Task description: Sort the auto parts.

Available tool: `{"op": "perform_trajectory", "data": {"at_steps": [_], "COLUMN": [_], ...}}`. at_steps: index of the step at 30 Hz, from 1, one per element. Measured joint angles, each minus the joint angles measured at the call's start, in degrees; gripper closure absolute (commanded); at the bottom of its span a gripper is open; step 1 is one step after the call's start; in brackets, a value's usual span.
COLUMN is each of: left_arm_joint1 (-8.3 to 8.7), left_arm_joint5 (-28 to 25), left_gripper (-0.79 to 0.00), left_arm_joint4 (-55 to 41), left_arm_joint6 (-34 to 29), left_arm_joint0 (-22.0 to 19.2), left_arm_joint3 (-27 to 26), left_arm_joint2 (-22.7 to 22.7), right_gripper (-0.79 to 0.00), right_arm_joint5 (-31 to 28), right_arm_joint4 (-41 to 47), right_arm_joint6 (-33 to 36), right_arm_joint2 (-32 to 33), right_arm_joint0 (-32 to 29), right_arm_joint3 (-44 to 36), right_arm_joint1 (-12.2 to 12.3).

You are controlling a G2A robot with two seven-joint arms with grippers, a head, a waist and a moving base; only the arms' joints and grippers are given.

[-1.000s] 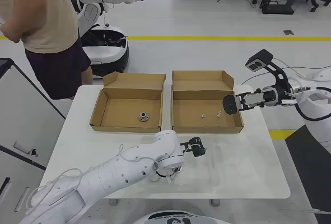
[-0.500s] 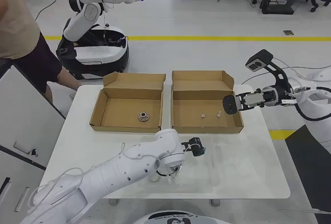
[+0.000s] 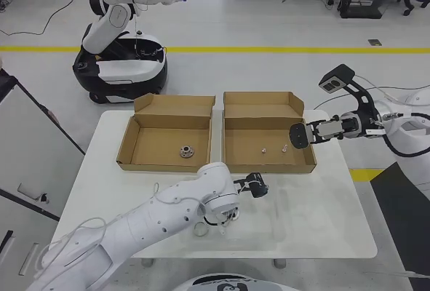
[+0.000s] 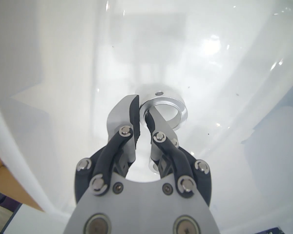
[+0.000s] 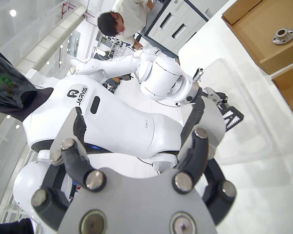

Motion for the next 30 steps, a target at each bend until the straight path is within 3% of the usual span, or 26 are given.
{"op": "perform_trajectory", "data": {"at_steps": [15,23,30], "left_arm_joint1": [5.25,7.34,8.7], "left_arm_joint5": [3.7,3.7,2.4], "left_gripper": [0.0,0.0,0.0], "left_arm_joint4": [-0.2,-0.3,-4.8], "left_arm_joint6": [-0.2,0.6,5.9], "left_arm_joint0": [6.4,11.3,16.1], "left_arm_joint3": [-17.8,-24.5,-27.8], "left_arm_joint2": [-14.2,-21.1,-28.0], "right_gripper": [-0.785,-0.785,-0.785], "right_arm_joint5": [0.0,0.0,0.0], "right_arm_joint4": [0.0,0.0,0.0], "right_arm_joint6": [0.0,0.0,0.0], "right_arm_joint2": [0.0,0.0,0.0], "right_arm_joint0": [0.0,0.0,0.0], "right_arm_joint3": [0.0,0.0,0.0], "right_arm_joint1": [0.0,0.0,0.0]}}
